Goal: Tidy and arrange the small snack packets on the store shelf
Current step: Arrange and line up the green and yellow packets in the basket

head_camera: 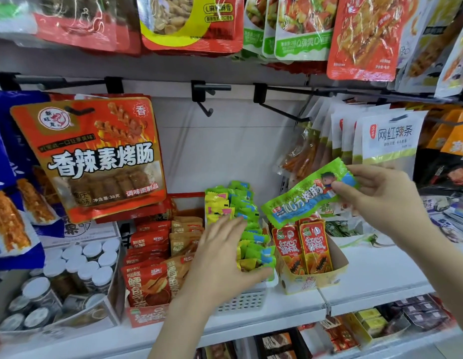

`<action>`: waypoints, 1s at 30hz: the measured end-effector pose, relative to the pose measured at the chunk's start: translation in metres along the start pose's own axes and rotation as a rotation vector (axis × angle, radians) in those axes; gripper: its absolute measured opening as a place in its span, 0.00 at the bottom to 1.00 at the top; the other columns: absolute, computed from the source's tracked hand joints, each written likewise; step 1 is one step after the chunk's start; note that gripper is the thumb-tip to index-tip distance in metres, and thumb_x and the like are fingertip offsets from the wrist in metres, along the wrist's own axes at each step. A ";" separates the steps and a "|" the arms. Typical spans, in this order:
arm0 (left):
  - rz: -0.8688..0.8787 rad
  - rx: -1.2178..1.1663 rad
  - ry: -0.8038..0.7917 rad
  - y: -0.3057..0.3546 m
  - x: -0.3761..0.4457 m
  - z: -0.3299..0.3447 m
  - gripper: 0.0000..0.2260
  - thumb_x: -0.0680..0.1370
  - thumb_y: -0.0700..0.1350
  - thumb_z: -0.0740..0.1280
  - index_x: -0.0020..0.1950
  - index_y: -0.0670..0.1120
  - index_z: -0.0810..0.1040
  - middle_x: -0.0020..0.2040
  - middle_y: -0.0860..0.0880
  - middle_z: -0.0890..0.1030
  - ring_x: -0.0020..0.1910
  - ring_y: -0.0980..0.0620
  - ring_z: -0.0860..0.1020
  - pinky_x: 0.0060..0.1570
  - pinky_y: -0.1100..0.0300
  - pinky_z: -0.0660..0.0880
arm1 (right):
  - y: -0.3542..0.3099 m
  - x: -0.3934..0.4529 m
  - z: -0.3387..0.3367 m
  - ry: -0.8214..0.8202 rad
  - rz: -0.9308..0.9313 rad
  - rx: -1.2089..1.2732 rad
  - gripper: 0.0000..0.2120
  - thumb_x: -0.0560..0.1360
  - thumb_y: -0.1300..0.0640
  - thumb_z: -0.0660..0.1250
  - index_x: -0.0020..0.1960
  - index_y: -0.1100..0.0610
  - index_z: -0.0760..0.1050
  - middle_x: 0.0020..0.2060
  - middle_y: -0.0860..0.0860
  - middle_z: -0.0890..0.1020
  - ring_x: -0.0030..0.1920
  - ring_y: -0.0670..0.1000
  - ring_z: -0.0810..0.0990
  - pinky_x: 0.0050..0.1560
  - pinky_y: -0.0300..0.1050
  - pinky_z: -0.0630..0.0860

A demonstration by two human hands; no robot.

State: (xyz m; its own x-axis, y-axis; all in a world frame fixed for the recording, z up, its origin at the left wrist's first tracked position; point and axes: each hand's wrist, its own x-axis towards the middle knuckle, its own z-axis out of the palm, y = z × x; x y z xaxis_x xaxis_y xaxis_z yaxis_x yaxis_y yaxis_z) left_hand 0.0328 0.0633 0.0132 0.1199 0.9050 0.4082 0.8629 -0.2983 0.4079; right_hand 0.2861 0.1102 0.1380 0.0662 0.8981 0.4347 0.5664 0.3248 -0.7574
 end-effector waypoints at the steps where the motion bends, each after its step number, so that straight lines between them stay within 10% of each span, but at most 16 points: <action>1: 0.020 0.039 -0.031 0.002 0.000 0.005 0.45 0.65 0.77 0.58 0.77 0.54 0.62 0.77 0.59 0.63 0.78 0.57 0.53 0.78 0.54 0.47 | 0.001 -0.002 0.001 -0.008 -0.006 0.014 0.18 0.70 0.57 0.76 0.59 0.54 0.79 0.39 0.36 0.80 0.38 0.32 0.80 0.40 0.25 0.75; 6: 0.076 0.085 -0.040 0.004 -0.002 0.014 0.36 0.69 0.72 0.62 0.73 0.56 0.69 0.68 0.60 0.73 0.73 0.57 0.62 0.78 0.51 0.41 | 0.001 -0.008 0.005 -0.036 -0.084 0.073 0.16 0.70 0.59 0.75 0.44 0.39 0.76 0.32 0.32 0.82 0.38 0.34 0.83 0.37 0.25 0.75; 12: 0.047 0.025 -0.091 0.004 -0.011 0.018 0.27 0.72 0.69 0.62 0.66 0.57 0.77 0.56 0.58 0.71 0.60 0.53 0.69 0.66 0.59 0.63 | 0.000 -0.011 0.022 -0.068 -0.056 -0.072 0.18 0.70 0.53 0.76 0.59 0.52 0.81 0.46 0.44 0.84 0.44 0.41 0.84 0.51 0.41 0.80; 19: 0.092 0.051 -0.060 0.004 -0.017 0.017 0.26 0.73 0.66 0.63 0.66 0.55 0.77 0.58 0.56 0.72 0.62 0.50 0.69 0.69 0.58 0.60 | 0.002 -0.033 0.051 -0.162 -0.279 -0.333 0.13 0.70 0.54 0.77 0.54 0.49 0.84 0.36 0.43 0.86 0.35 0.41 0.81 0.41 0.24 0.71; 30: 0.023 -0.123 -0.052 -0.004 -0.014 0.019 0.26 0.68 0.62 0.75 0.62 0.52 0.77 0.59 0.58 0.63 0.59 0.54 0.68 0.61 0.54 0.72 | 0.022 -0.035 0.113 -0.522 -0.232 -0.520 0.13 0.75 0.49 0.71 0.54 0.56 0.84 0.46 0.57 0.84 0.48 0.56 0.80 0.48 0.50 0.74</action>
State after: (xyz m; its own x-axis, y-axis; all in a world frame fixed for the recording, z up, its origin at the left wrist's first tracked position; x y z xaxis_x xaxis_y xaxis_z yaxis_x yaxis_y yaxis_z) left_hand 0.0375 0.0579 -0.0096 0.1664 0.9111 0.3772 0.7933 -0.3509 0.4975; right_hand 0.2036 0.1192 0.0516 -0.4238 0.8896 0.1704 0.8402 0.4564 -0.2928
